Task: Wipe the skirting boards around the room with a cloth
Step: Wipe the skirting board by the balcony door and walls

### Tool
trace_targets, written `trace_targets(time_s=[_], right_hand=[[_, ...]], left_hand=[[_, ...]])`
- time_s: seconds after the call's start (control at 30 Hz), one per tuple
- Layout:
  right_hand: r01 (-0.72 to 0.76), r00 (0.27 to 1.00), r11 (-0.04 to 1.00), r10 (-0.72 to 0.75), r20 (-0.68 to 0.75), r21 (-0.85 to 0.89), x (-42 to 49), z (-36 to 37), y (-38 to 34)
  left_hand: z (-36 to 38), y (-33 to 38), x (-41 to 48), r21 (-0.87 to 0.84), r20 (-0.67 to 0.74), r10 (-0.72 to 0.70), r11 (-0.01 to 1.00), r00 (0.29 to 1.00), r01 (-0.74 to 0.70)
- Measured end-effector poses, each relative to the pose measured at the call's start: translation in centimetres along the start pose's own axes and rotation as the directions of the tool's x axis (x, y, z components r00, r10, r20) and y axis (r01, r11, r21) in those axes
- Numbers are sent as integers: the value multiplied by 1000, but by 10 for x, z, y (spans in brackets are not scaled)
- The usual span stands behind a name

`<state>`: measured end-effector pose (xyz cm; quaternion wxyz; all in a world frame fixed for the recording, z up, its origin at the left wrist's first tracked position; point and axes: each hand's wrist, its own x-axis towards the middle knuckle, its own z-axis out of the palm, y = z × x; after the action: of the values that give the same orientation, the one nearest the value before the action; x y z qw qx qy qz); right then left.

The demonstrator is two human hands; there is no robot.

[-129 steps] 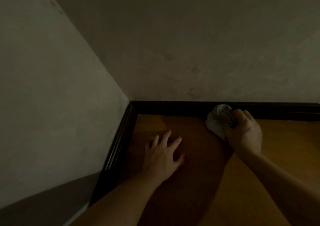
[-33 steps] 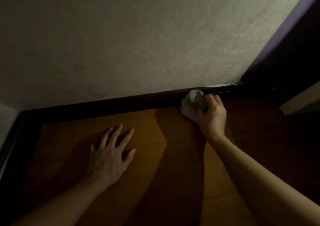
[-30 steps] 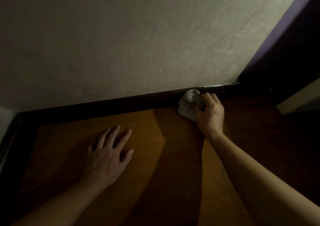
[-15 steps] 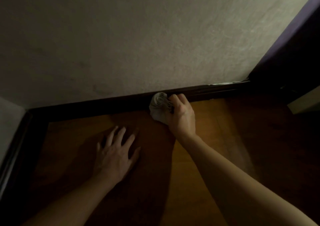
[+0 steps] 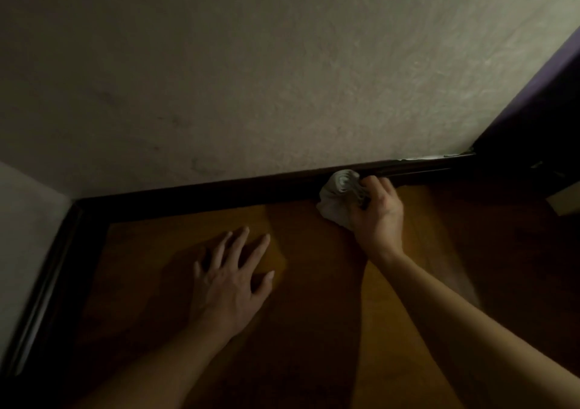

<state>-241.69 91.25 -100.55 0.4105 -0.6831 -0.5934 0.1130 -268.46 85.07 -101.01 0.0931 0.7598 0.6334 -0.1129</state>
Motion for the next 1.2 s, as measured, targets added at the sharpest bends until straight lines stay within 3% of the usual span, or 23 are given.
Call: trace_targets(time_s=[0.13, 0.27, 0.33, 0.47, 0.6, 0.8, 1.2], right_hand=[[-193, 973, 979, 183, -143, -61, 3, -22, 24], [-89, 995, 995, 87, -40, -54, 4, -18, 17], [-106, 994, 993, 104, -37, -44, 7, -24, 24], [-170, 980, 985, 165, -109, -39, 6, -33, 32], [-50, 999, 998, 50, 13, -38, 11, -35, 29], [-198, 966, 979, 185, -178, -58, 22, -74, 74], [-176, 975, 983, 166, -148, -52, 27, -76, 80]], left_hand=[[-5, 3, 0, -55, -24, -5, 998, 1000, 4], [-21, 20, 3, -109, -125, 47, 992, 991, -61], [-21, 36, 7, -138, -152, 59, 987, 987, -81], [-7, 59, 13, -94, -96, 62, 993, 993, -71], [-5, 65, 13, -51, -82, 50, 997, 995, -54], [-10, 69, 13, -62, -59, 40, 997, 997, -43], [-15, 74, 13, -57, -44, 21, 998, 999, -24]])
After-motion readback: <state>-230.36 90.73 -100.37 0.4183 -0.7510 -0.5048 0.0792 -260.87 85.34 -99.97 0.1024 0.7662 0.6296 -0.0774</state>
